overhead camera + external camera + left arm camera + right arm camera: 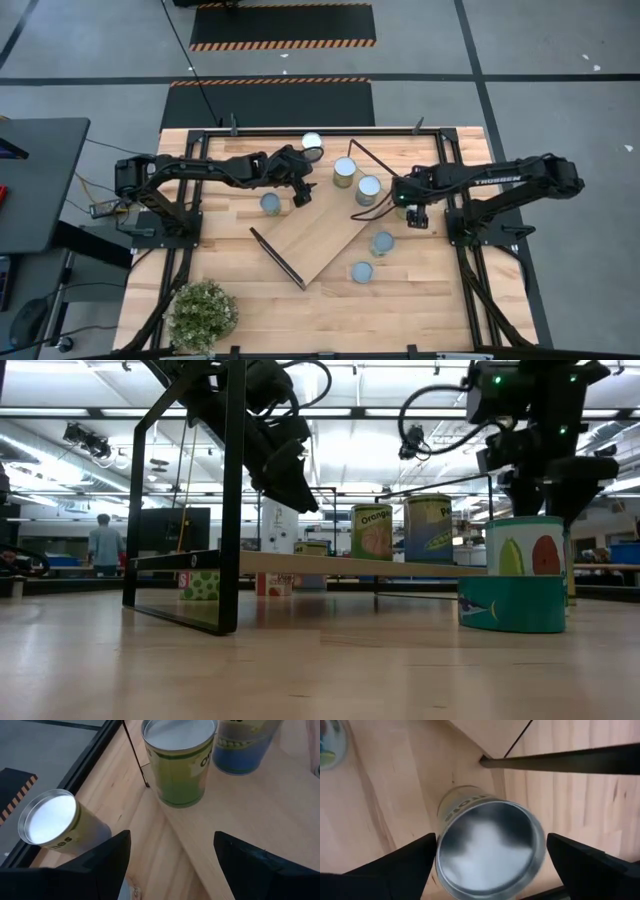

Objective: Pick and place cans onto a shelf
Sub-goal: Put the yellow fruit can on the shelf

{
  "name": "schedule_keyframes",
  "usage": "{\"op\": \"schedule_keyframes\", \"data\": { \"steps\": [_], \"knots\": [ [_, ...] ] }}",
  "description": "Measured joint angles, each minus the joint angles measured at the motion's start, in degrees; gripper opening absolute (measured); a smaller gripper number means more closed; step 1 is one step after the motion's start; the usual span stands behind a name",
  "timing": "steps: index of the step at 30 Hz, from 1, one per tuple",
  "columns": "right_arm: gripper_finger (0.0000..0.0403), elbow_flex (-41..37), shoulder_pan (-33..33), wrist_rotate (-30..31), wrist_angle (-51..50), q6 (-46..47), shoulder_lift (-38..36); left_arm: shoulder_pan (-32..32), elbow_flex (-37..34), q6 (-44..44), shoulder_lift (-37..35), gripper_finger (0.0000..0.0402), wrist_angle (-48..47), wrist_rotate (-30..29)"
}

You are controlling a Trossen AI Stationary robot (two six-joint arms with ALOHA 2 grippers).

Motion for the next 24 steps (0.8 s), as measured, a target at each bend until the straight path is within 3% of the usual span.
{"op": "schedule_keyframes", "data": {
  "steps": [8,13,17,24],
  "knots": [
    [0.0343,0.29,0.43,-1.46,0.3,-0.86,3.76,-0.02,0.0,0.02,0.0,0.0291,-0.89,0.0],
    [0.0341,1.78,2.45,-5.59,0.14,3.26,3.05,-0.02,0.0,-0.03,0.0,0.0291,-0.89,0.02],
    [0.0343,5.9,5.46,-7.4,-2.64,7.5,2.82,-0.02,0.0,-0.04,0.0,0.0291,-0.89,0.02],
    [0.0343,14.79,11.56,-4.36,-7.31,14.62,2.93,-0.02,0.0,-0.46,0.0,0.0291,-0.98,0.02]
  ]
}}
